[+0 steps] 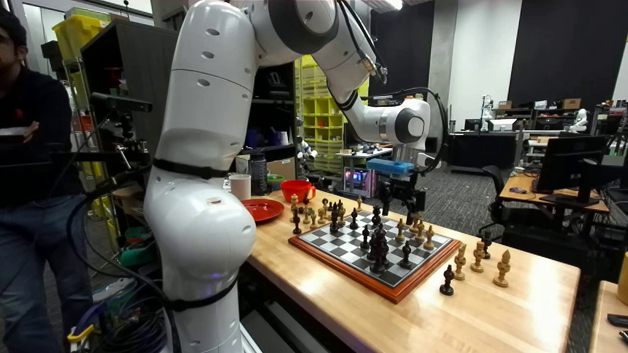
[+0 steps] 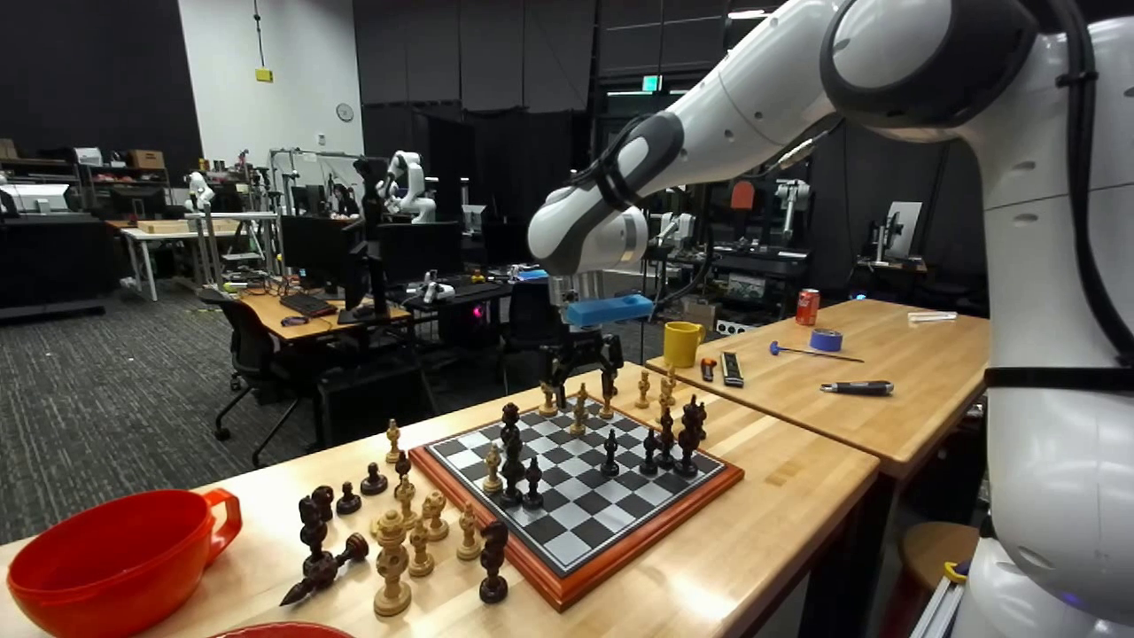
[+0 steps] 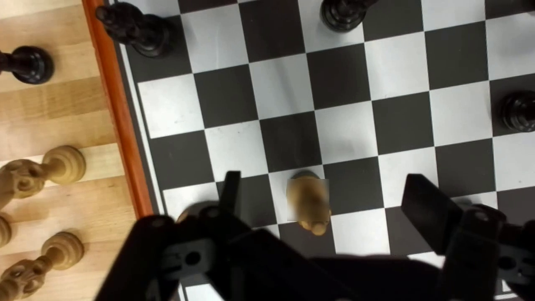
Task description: Shift one white chess piece to the next square
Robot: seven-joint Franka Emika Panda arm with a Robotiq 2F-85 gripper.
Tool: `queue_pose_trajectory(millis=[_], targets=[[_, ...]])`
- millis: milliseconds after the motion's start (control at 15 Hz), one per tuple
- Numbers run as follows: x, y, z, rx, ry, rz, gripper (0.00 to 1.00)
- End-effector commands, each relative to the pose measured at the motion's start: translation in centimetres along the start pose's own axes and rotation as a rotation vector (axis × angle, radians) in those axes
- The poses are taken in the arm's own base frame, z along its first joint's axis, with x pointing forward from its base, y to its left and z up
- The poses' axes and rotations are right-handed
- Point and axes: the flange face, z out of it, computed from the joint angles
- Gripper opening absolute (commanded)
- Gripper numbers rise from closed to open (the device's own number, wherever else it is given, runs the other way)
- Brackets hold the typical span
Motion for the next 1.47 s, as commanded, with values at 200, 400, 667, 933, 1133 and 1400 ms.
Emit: queue_pose_trajectory(millis=[200,400,667,933,1133,1400], targets=[[0.58,-0.17,0.34,0.012,-0.006,0.007,0.45],[0.48,-0.25,0.23,0.012,-0.003,0.003,0.22],[0.28,-0.35,0.02,0.007,0.001,-0.001,0.00],[0.06,-0.31,0.09,0.002,-0.005,0.001,0.12],[0.07,-0.35,0.17,0.004,-0.005,0.005,0.37],[0.38,-0.59,0.22,0.013,-0.005,0.003,0.64]])
